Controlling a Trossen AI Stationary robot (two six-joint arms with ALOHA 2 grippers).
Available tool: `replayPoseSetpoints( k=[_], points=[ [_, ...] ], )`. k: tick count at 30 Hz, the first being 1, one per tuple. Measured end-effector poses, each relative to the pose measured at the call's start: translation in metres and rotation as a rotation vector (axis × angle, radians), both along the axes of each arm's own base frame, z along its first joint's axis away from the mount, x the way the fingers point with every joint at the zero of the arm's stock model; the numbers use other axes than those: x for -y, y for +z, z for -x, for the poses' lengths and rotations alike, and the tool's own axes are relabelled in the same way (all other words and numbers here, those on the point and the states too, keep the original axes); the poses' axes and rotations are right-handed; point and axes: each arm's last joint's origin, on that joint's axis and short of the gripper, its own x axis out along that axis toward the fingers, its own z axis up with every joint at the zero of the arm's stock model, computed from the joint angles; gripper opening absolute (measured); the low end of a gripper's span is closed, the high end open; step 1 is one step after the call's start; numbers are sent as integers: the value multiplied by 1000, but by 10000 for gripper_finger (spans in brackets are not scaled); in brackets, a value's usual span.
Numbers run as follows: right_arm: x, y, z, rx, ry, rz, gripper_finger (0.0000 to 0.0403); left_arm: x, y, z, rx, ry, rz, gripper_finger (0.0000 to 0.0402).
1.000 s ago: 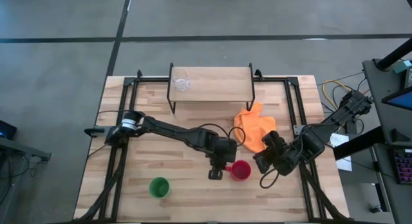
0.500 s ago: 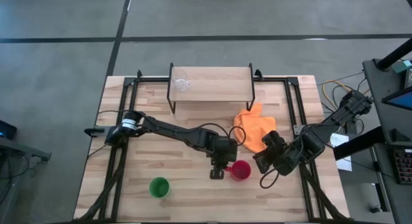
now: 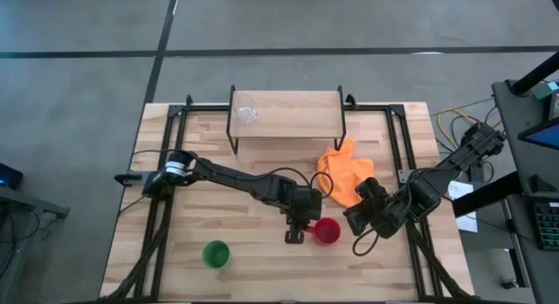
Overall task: Stack small to large cups/mugs on shelf
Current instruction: Put the red mug on the shelf
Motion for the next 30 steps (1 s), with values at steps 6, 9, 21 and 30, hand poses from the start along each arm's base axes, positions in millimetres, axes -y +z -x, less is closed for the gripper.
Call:
replayPoseSetpoints(
  k=[6, 9, 21, 30],
  points=[
    [0, 0, 0, 0, -1, -1, 78, -1, -12, 2, -13, 5, 2, 73],
    [0, 0, 0, 0, -2, -2, 78, 0, -11, 1, -4, 20, 14, 73],
    [0, 0, 0, 0, -2, -1, 82, 0, -9, 0, 6, 18, 19, 73],
    [0, 0, 0, 0, 0, 0, 81, 1, -6, -5, 70, 17, 33, 73]
  ],
)
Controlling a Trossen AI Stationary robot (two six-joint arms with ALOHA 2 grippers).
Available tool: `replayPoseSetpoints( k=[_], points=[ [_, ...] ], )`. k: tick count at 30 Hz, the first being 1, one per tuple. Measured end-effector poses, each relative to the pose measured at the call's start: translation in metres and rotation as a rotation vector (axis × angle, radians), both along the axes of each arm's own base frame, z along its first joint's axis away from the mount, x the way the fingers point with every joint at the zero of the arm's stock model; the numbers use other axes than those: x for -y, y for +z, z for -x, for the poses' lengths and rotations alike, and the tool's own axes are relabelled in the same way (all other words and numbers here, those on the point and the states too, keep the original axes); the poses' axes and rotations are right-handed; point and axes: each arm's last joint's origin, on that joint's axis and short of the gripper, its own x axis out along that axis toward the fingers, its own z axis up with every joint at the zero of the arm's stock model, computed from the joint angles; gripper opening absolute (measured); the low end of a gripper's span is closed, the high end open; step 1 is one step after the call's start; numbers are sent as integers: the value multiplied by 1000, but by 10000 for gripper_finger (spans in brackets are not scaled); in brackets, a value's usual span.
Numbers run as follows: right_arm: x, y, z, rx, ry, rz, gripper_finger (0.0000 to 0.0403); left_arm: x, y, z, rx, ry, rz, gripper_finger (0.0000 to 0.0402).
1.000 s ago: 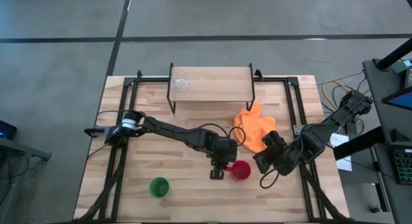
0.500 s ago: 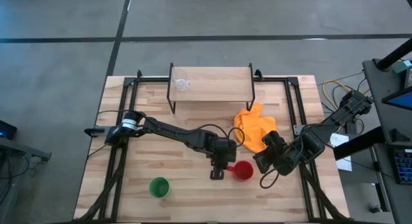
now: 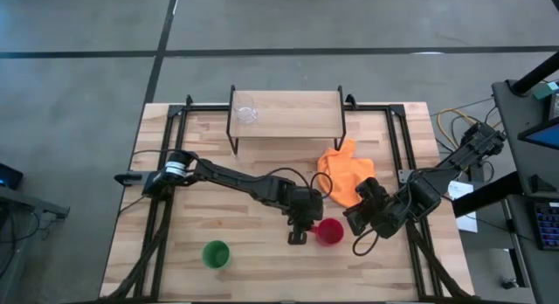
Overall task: Stack small to large cups/mugs on shelf
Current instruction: Put the red mug on the shelf
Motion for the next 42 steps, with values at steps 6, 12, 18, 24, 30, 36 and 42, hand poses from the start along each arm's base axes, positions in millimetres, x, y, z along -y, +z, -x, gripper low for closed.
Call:
replayPoseSetpoints(
  k=[6, 12, 18, 24, 30, 36, 42],
  points=[
    [0, 0, 0, 0, 0, 0, 79, 0, 0, 0, -1, 0, 0, 73],
    [0, 0, 0, 0, 0, 1, 79, 0, -1, 0, -1, -1, -1, 73],
    [0, 0, 0, 6, -7, 10, 81, 2, 0, 1, -7, -29, 33, 73],
    [1, 0, 0, 8, 0, 19, 78, 2, 2, -2, 30, -36, 34, 73],
    [1, 0, 0, 8, 0, 19, 77, -9, 2, -5, 34, -2, 38, 106],
    [0, 0, 0, 8, -1, 17, 77, -10, 2, -5, 32, 23, 47, 159],
    [0, 0, 0, 8, 2, 19, 78, 1, 2, -3, 33, -5, 52, 173]
  ],
)
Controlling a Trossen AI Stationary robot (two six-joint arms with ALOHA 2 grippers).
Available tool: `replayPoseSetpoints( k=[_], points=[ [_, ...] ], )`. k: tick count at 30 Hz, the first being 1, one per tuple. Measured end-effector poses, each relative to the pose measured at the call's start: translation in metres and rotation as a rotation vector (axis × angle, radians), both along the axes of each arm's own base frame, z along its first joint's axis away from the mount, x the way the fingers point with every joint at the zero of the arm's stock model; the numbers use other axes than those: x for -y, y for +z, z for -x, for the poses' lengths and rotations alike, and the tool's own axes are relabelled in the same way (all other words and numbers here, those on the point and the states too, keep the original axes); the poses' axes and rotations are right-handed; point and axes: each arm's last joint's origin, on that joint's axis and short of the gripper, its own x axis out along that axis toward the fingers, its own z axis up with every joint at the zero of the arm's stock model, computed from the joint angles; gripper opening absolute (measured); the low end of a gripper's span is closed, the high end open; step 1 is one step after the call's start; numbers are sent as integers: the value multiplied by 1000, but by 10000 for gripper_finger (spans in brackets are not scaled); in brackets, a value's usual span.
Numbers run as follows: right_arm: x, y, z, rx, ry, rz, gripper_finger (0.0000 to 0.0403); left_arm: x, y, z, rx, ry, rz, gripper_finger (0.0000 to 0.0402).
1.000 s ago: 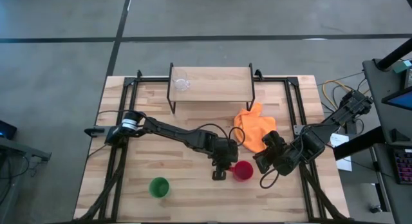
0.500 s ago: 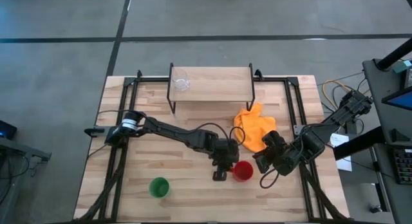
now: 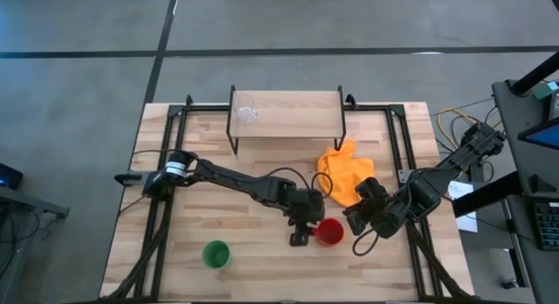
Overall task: Stack small to large cups/mugs on shelf
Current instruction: Put the red mug on the shelf
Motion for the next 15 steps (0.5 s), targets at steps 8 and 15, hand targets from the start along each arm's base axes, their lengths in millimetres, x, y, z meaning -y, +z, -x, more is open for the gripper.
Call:
replayPoseSetpoints(
  k=[8, 15],
  points=[
    [0, 0, 0, 0, 2, 1, 79, -1, -6, 1, -12, 11, -10, 173],
    [0, 0, 0, -1, 4, 3, 75, -2, -17, 1, -1, 63, 21, 173]
  ],
)
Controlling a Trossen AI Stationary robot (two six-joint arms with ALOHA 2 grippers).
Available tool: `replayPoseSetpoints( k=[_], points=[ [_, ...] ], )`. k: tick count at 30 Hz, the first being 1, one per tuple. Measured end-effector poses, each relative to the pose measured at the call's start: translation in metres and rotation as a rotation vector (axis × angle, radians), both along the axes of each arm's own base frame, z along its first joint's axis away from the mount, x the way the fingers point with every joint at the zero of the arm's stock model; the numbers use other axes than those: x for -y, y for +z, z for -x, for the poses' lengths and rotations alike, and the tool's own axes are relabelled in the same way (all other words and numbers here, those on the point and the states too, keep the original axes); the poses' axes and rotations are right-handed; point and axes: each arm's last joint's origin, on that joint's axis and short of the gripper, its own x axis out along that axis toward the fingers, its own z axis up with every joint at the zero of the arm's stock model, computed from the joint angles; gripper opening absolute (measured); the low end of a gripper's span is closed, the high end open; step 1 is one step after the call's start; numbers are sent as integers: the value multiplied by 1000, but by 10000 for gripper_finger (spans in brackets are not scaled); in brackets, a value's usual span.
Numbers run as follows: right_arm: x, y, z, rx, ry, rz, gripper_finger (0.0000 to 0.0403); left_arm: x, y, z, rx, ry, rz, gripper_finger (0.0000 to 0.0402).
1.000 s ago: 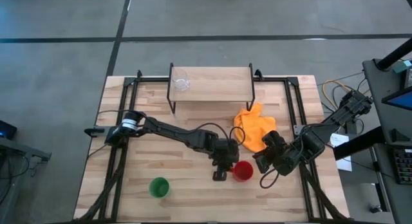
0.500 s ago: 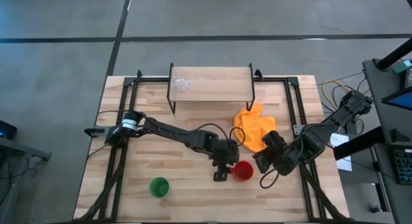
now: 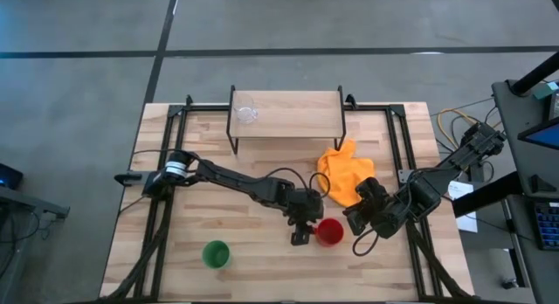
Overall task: Stack small to large cups/mugs on shelf
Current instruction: Put the red mug on the shelf
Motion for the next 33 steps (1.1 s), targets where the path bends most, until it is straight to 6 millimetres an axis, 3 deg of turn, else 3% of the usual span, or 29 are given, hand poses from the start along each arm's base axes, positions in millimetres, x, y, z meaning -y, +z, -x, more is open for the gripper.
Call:
replayPoseSetpoints(
  k=[33],
  points=[
    [0, 0, 0, -1, 5, 6, 81, 0, -2, 0, 8, 3, -15, 173]
  ],
)
